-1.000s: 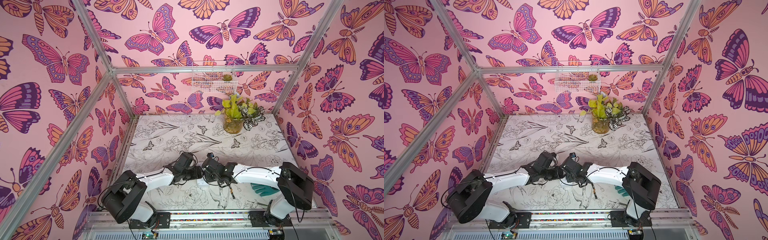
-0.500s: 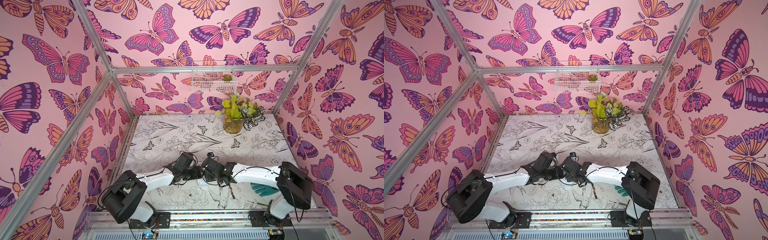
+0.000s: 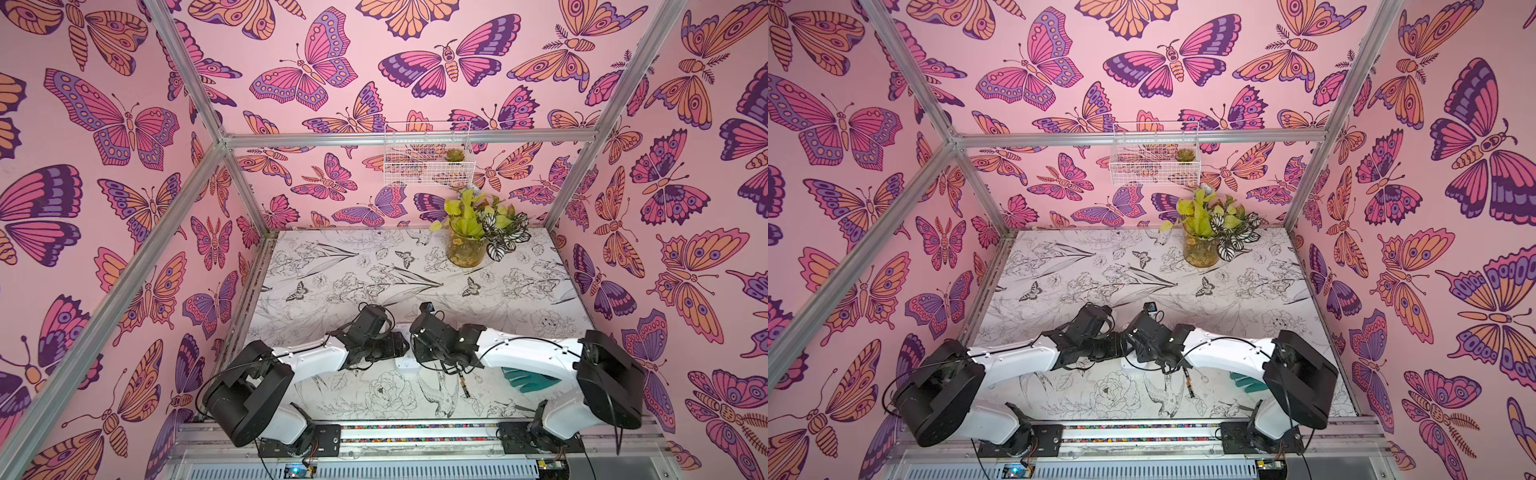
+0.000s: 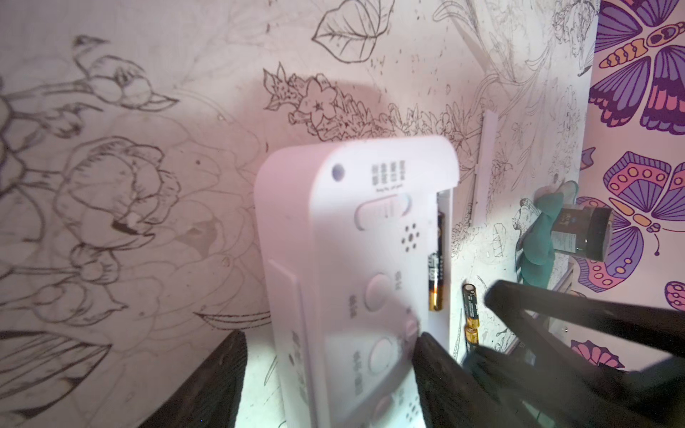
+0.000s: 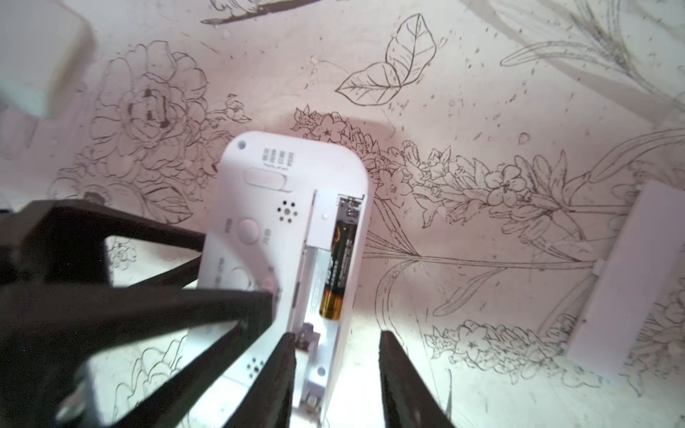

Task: Insert the battery into the alarm
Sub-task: Install the battery in the alarm, then pick up the battery at the center of the board.

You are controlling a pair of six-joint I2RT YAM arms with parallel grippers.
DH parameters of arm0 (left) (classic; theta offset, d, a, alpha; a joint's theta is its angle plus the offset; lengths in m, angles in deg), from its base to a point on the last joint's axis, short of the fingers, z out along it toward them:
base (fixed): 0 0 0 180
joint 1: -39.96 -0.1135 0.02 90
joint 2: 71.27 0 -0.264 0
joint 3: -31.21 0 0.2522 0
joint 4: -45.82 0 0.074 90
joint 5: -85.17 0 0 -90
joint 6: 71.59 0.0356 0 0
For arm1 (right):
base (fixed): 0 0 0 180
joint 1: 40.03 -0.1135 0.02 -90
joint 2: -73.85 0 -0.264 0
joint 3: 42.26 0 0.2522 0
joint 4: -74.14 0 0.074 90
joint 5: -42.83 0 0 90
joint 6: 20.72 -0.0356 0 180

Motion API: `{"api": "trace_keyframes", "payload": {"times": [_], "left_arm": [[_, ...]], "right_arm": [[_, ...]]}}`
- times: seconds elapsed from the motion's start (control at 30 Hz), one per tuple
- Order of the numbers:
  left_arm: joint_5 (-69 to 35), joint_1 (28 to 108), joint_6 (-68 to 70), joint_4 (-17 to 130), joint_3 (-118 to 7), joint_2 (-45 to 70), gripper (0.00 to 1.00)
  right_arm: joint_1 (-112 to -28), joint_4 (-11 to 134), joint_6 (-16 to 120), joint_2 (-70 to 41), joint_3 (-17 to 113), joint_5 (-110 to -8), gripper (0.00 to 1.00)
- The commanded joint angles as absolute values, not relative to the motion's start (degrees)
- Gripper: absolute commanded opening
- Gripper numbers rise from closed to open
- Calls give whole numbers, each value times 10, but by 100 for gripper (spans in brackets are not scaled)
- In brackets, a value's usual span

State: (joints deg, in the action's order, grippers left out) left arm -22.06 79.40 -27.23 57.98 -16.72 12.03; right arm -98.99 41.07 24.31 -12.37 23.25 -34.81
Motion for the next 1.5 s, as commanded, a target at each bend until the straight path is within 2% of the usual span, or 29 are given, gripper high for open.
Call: {"api": "trace_keyframes", "payload": {"times": [0.0, 0.2, 0.37, 0.5, 0.9, 1.47], "left_arm": [[-227, 798, -277, 607, -175, 123, 75], [-228, 798, -282, 606, -180, 113, 77], [-223, 798, -287, 606, -172, 93, 77], [-215, 798, -291, 607, -163, 78, 77], [-207, 798, -295, 621, -151, 43, 77], [-207, 798, -296, 623, -140, 23, 73]], "right_arm": [[-987, 389, 242, -76, 213, -353, 43], [-987, 316, 232, 22, 163, -330, 43], [-987, 233, 213, 95, 122, -326, 39], [-987, 223, 205, 130, 77, -348, 36], [-1020, 255, 198, 109, 22, -380, 34], [-1022, 290, 205, 49, 9, -390, 24]]}}
